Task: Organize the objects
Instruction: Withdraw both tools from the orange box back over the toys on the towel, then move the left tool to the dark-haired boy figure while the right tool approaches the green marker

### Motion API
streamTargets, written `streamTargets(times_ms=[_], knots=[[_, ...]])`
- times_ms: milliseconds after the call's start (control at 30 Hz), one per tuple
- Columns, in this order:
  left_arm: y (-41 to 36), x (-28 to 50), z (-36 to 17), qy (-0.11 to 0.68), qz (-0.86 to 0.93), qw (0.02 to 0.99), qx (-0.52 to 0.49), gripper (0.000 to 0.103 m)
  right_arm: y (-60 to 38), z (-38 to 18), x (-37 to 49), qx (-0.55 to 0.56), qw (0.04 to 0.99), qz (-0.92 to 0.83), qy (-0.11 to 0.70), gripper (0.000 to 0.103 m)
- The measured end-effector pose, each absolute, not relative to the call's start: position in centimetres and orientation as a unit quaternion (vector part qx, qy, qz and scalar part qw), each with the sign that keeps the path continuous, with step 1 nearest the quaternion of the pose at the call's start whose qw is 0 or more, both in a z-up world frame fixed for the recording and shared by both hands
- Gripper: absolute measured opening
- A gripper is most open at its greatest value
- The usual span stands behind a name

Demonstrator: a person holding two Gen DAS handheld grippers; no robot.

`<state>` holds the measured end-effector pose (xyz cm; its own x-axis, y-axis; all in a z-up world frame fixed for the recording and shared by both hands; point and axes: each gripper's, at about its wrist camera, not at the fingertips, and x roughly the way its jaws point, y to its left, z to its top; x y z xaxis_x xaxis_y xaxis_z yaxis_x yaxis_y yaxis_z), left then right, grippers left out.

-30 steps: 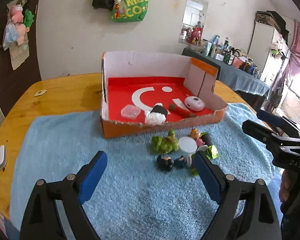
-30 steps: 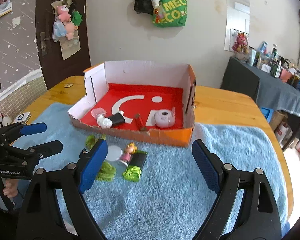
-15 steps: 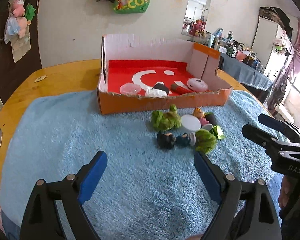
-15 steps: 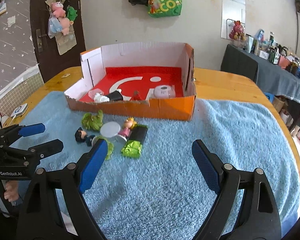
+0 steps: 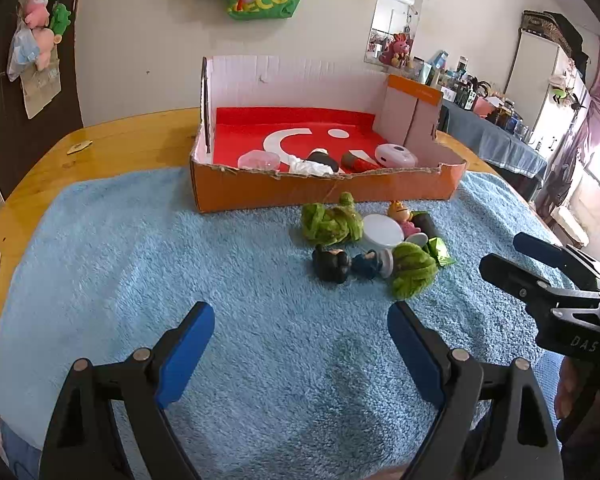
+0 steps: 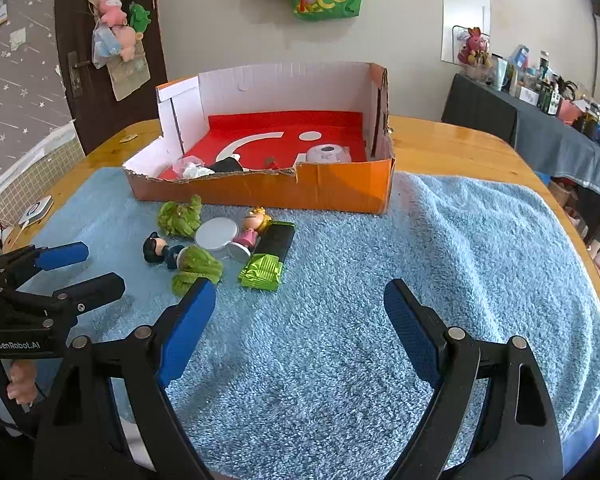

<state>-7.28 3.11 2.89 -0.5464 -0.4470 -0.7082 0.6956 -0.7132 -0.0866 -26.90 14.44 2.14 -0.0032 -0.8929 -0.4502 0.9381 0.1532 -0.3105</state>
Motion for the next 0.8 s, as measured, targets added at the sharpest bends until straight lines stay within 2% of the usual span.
streamTargets(times_ms=[800], knots=[[1.2,-11.0,2.0,0.181,-0.858,0.299,0.376,0.090,11.8,2.1,-27.6,0.060,0.696,-0.646,0.307,0.086]])
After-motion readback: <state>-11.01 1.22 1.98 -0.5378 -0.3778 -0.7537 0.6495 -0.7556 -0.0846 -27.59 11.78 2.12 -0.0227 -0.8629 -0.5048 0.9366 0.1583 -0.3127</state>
